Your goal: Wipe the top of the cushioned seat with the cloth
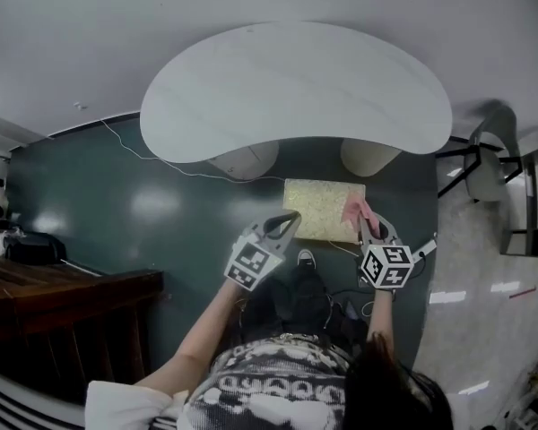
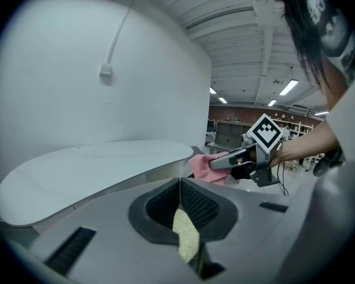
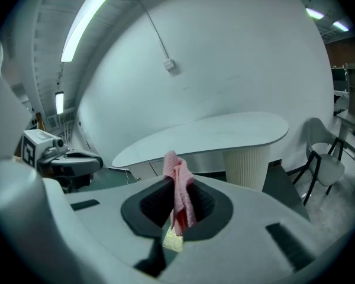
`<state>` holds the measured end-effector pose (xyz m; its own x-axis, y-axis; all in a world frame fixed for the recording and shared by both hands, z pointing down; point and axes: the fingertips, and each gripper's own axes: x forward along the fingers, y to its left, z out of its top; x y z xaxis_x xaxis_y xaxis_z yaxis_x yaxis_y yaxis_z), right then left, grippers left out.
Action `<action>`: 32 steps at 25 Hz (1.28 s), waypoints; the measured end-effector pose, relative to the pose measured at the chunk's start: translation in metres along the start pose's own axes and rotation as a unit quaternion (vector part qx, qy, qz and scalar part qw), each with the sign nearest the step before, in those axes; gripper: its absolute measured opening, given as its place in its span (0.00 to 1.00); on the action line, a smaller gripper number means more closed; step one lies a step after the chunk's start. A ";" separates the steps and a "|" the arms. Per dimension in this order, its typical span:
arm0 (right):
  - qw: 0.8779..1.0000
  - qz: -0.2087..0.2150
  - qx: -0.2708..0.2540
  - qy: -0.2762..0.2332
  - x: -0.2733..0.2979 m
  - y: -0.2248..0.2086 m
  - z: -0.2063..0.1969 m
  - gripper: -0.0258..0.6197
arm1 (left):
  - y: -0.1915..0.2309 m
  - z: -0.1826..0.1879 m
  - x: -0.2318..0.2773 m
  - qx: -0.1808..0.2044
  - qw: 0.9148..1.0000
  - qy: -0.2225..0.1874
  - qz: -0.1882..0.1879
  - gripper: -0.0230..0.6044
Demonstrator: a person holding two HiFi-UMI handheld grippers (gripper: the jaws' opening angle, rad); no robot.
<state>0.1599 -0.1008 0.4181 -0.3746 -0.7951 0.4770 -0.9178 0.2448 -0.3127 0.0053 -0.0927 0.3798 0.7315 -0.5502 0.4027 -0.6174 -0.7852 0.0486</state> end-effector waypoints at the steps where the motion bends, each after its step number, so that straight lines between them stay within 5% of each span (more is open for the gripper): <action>1: 1.000 -0.004 0.000 -0.007 -0.003 0.005 0.005 0.06 | 0.001 0.002 -0.002 0.002 1.000 -0.003 -0.006 0.05; 16: 0.993 -0.083 -0.003 -0.082 -0.036 0.149 0.009 0.06 | 0.026 -0.009 -0.094 0.049 0.991 -0.029 -0.121 0.05; 32: 0.992 -0.098 -0.041 -0.073 -0.042 0.226 -0.007 0.06 | 0.043 -0.028 -0.157 0.041 0.989 -0.053 -0.133 0.05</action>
<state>-0.0323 -0.0082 0.3329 -0.1712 -0.9023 0.3957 -0.9808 0.1182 -0.1548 -0.1440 -0.0318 0.3437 0.8934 -0.3449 0.2878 -0.3770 -0.9240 0.0632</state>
